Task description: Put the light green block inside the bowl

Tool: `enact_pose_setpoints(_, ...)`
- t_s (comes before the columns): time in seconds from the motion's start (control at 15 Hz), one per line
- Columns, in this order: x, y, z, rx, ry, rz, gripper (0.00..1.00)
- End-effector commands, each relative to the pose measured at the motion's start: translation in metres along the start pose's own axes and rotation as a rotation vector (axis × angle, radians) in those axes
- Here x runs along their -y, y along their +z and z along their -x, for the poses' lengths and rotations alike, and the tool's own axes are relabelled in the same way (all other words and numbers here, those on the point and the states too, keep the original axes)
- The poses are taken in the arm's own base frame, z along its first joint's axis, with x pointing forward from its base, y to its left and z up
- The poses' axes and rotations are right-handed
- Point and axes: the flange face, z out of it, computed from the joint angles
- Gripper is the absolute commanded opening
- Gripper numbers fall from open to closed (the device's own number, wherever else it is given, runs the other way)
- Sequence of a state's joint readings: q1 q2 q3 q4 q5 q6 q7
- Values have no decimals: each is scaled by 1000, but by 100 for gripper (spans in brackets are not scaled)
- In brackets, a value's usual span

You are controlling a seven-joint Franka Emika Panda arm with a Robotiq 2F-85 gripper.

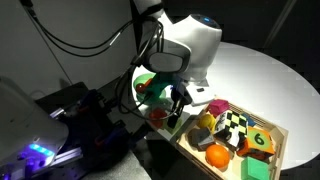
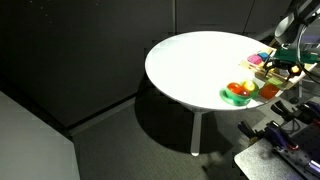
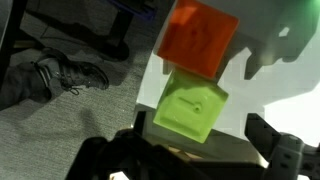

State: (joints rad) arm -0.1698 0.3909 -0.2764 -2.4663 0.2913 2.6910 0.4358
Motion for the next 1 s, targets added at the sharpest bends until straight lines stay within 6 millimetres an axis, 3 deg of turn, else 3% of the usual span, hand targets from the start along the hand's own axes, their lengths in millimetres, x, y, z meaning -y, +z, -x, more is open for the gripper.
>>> enact_pose_setpoints(0.0, -2, 4, 1, -12, 41, -2, 100)
enact_pose_setpoints(0.87, -2, 22, 1, -8, 36, 16, 100)
enact_pose_setpoints(0.93, -2, 23, 1, -9, 33, 16, 75)
